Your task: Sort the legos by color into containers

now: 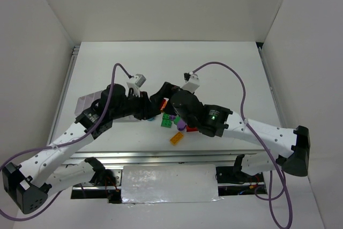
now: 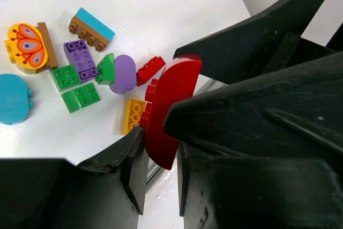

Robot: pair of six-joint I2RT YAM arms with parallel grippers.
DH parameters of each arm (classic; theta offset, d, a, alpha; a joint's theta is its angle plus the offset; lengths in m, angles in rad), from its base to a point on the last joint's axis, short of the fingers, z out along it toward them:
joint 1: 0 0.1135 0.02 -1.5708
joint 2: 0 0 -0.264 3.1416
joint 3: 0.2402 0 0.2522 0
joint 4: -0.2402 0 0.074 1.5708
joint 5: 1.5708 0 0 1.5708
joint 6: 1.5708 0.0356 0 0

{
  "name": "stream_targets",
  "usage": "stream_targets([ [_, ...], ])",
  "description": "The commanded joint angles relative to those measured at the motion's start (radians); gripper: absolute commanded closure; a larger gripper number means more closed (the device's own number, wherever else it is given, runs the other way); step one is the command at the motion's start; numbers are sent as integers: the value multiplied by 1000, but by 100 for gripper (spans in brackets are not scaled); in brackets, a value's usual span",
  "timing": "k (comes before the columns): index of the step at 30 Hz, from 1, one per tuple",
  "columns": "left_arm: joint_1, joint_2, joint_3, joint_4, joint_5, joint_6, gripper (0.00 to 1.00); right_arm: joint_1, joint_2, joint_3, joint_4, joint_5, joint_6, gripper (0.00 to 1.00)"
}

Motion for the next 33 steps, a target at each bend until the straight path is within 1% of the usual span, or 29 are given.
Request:
stream_targets([
  [1,-4,-27,33,15,-66,-25,100,-4,-28,8,33,6,-1,6],
  [2,-2,-24,39,4,-83,-28,100,-17,-43,11,19,29,0,1],
  [4,12,-10,47,-43,-140,-43,100,-30,-68,11,-27,64,-1,1],
  [7,73,16,52,-112,-210,-72,100,-63,-137,-9,-70,119,-8,1],
  [8,114,23,55,-132,-238,-89,100,-71,-179,-17,-87,141,-6,1],
  [9,133,39,56,-179,-272,-98,100,-83,-201,-26,-93,156,-8,1],
  [10,147,49,70,-206,-357,-102,100,-87,-223,-46,-98,173,-15,1],
  [11,162,77,81,-230,-411,-108,100,-87,-259,-53,-107,204,-18,1],
  [13,168,106,113,-279,-534,-111,100,-87,-299,-70,-122,222,-21,1],
  [16,171,180,165,-312,-596,-108,100,-88,-318,-84,-144,239,-28,1],
  [19,176,269,214,-361,-690,-125,100,-90,-315,-81,-187,242,-28,1],
  [21,177,293,234,-388,-726,-137,100,-90,-312,-81,-201,242,-26,1],
  [25,177,319,224,-407,-764,-148,100,-90,-327,-98,-204,247,-34,1],
  [28,176,332,208,-392,-757,-140,100,-90,-332,-109,-195,251,-43,1],
  [33,176,349,205,-375,-712,-128,97,-90,-323,-103,-204,253,-55,1],
])
